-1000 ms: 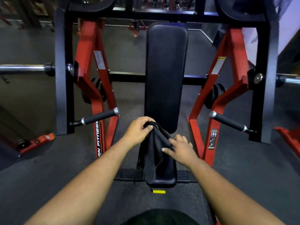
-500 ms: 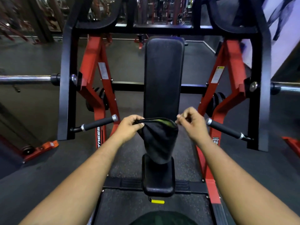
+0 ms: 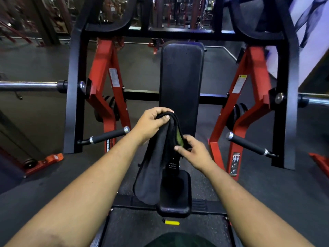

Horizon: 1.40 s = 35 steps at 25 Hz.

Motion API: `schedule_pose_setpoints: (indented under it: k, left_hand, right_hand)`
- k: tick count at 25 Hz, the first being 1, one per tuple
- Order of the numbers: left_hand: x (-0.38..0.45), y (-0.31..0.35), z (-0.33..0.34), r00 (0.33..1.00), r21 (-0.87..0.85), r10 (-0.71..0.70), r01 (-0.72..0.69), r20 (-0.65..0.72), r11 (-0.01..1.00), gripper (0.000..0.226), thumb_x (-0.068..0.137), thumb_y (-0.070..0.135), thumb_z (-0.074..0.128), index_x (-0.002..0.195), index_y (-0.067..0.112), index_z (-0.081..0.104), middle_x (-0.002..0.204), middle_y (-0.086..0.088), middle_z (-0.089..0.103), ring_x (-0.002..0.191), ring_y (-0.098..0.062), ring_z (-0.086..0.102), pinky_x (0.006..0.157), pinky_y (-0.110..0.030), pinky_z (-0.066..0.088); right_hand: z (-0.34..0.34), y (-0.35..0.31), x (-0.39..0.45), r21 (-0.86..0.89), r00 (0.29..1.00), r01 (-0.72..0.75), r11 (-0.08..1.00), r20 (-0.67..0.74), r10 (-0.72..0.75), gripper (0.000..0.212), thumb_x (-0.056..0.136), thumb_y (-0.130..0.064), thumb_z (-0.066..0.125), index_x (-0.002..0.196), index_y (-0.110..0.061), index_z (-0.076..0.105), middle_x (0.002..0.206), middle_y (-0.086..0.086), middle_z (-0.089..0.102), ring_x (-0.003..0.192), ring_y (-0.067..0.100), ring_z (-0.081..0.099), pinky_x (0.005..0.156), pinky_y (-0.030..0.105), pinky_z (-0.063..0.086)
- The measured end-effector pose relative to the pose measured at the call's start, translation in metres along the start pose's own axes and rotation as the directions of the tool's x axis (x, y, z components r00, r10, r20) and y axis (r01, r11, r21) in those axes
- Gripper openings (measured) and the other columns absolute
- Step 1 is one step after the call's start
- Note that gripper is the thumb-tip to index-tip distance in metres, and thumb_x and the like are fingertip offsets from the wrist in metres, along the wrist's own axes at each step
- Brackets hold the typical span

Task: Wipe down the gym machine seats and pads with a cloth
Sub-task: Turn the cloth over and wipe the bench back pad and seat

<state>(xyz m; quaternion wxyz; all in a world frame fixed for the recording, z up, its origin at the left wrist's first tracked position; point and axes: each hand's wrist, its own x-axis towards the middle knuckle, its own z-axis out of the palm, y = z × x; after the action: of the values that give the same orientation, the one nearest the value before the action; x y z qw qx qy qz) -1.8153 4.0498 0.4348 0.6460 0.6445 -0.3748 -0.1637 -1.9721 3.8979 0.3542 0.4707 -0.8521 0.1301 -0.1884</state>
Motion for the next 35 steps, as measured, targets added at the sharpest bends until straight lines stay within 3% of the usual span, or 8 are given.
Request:
schedule_pose_setpoints:
  k: [3, 9, 14, 17, 22, 26, 31, 35]
  left_hand:
    - [-0.009, -0.012, -0.007, 0.994, -0.156, -0.054, 0.038, -0.098, 0.987, 0.024, 0.096, -0.002, 0.06, 0.11, 0.015, 0.072, 0.102, 0.0, 0.074, 0.098, -0.012, 0.066, 0.092, -0.026, 0.053]
    - [-0.008, -0.008, -0.004, 0.979, -0.334, -0.106, 0.043, -0.173, 0.941, 0.029, 0.095, -0.002, 0.063, 0.119, 0.014, 0.068, 0.111, -0.003, 0.074, 0.107, -0.014, 0.067, 0.094, -0.027, 0.053]
    - [0.007, 0.016, 0.0, 0.943, -0.489, -0.167, 0.005, -0.287, 0.872, 0.036, 0.097, 0.013, 0.063, 0.132, 0.013, 0.058, 0.119, -0.002, 0.069, 0.106, -0.009, 0.066, 0.092, -0.025, 0.053]
    - [-0.017, -0.018, -0.012, 0.922, -0.477, -0.386, 0.321, -0.041, 0.818, 0.054, 0.087, 0.046, 0.065, 0.132, 0.018, 0.058, 0.124, -0.004, 0.071, 0.113, -0.015, 0.067, 0.095, -0.034, 0.055]
    - [-0.045, -0.073, -0.009, 0.885, -0.423, -0.455, 0.45, 0.096, 0.786, 0.038, 0.091, 0.011, 0.071, 0.126, 0.0, 0.063, 0.123, -0.018, 0.07, 0.119, -0.032, 0.065, 0.106, -0.044, 0.049]
    - [-0.044, -0.089, -0.01, 0.833, -0.2, -0.55, 0.53, -0.062, 0.824, 0.031, 0.085, 0.011, 0.08, 0.112, 0.001, 0.069, 0.108, -0.014, 0.076, 0.112, -0.034, 0.069, 0.097, -0.041, 0.056]
    - [-0.053, -0.113, -0.017, 0.805, 0.172, -0.587, 0.593, -0.087, 0.786, 0.116, 0.067, 0.019, 0.094, 0.157, 0.022, 0.02, 0.135, -0.003, 0.045, 0.129, -0.02, 0.047, 0.104, -0.032, 0.043]
    - [-0.059, -0.14, -0.018, 0.892, 0.759, -0.442, 0.223, 0.094, 0.612, 0.07, 0.076, 0.025, 0.086, 0.139, 0.026, 0.055, 0.131, -0.006, 0.056, 0.126, -0.028, 0.054, 0.101, -0.028, 0.042]
  right_hand:
    - [-0.02, -0.006, 0.01, 0.075, 0.965, 0.025, 0.997, -0.261, -0.004, 0.003, 0.092, -0.024, 0.067, 0.091, -0.027, 0.067, 0.082, -0.015, 0.069, 0.077, 0.0, 0.061, 0.077, 0.034, 0.051]
    - [-0.037, -0.037, 0.03, 0.658, 0.972, 0.098, 0.747, -0.224, 0.07, 0.032, 0.083, -0.042, 0.076, 0.105, -0.023, 0.064, 0.101, -0.008, 0.073, 0.097, 0.007, 0.066, 0.09, 0.028, 0.051]
    - [-0.008, -0.011, 0.013, 0.378, 0.988, -0.141, 0.915, 0.119, 0.104, 0.033, 0.089, -0.019, 0.075, 0.119, -0.008, 0.067, 0.112, 0.003, 0.075, 0.106, 0.014, 0.069, 0.089, 0.031, 0.053]
    - [-0.007, -0.033, 0.027, 0.651, 0.977, -0.209, 0.73, 0.11, 0.181, 0.022, 0.099, -0.014, 0.061, 0.119, -0.011, 0.067, 0.116, 0.01, 0.074, 0.11, 0.023, 0.069, 0.088, 0.031, 0.056]
    - [-0.017, -0.002, 0.016, 0.728, 0.921, -0.37, 0.577, 0.203, 0.333, 0.041, 0.092, -0.03, 0.067, 0.128, -0.012, 0.062, 0.123, 0.013, 0.071, 0.115, 0.028, 0.067, 0.098, 0.044, 0.053]
    - [0.006, 0.053, -0.006, 0.469, 0.877, -0.469, 0.748, 0.152, 0.455, 0.047, 0.085, -0.024, 0.08, 0.125, -0.013, 0.058, 0.12, 0.016, 0.071, 0.109, 0.029, 0.071, 0.1, 0.051, 0.053]
    - [0.026, 0.065, -0.012, 0.376, 0.908, -0.399, 0.836, 0.032, 0.419, 0.052, 0.087, -0.012, 0.077, 0.13, -0.028, 0.052, 0.112, 0.013, 0.071, 0.104, 0.028, 0.071, 0.092, 0.045, 0.057]
    - [0.027, 0.088, -0.022, -0.157, 0.949, -0.288, 0.945, 0.085, 0.304, 0.049, 0.074, -0.015, 0.087, 0.117, -0.026, 0.067, 0.117, -0.003, 0.068, 0.112, 0.015, 0.065, 0.097, 0.03, 0.049]
